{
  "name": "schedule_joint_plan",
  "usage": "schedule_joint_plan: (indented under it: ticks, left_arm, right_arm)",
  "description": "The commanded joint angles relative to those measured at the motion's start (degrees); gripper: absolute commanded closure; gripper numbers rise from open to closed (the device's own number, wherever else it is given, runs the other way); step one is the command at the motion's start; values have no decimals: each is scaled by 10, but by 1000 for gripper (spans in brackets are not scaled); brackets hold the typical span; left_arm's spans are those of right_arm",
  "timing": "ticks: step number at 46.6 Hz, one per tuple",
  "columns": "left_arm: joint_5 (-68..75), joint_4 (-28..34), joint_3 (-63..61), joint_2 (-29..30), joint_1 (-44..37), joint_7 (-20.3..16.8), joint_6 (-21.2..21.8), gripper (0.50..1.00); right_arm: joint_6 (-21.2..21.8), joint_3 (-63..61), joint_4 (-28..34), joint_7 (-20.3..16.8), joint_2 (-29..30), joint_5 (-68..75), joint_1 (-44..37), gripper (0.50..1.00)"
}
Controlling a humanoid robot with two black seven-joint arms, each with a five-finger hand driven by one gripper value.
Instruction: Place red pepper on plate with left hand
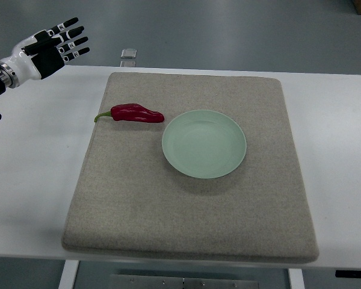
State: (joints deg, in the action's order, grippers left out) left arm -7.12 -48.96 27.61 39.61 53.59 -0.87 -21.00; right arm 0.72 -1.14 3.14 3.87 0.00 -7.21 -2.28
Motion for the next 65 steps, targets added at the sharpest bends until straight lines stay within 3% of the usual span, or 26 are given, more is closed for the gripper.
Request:
schedule_joint_plan:
  ticks: [1, 8, 13, 25, 36, 46, 65]
  left_arm:
    - [111, -3, 0, 0, 11, -7, -5, 506]
    - [374, -6, 1, 1, 32, -93, -1, 508]
    - [500, -16, 0, 2, 38, -127, 2, 510]
    - [640, -26, -74, 0, 81, -135, 6, 510]
    - [699, -28, -145, -42, 100, -135, 104, 514]
    - [741, -23, -205, -76, 103, -135, 143, 514]
    - [746, 68, -243, -151, 104, -128, 149, 516]
  right_arm:
    - [0, 0, 0, 0, 0, 0, 0, 572]
    - [0, 0, -1, 0, 0, 0, 0, 572]
    - [1, 0, 0, 0, 0, 0, 0, 572]
    - [1, 0, -1, 0, 0, 0, 0, 572]
    - [1, 0, 0, 0, 0, 0, 0, 572]
    - [0, 0, 0, 0, 0, 0, 0, 572]
    - [0, 0, 0, 0, 0, 0, 0, 572]
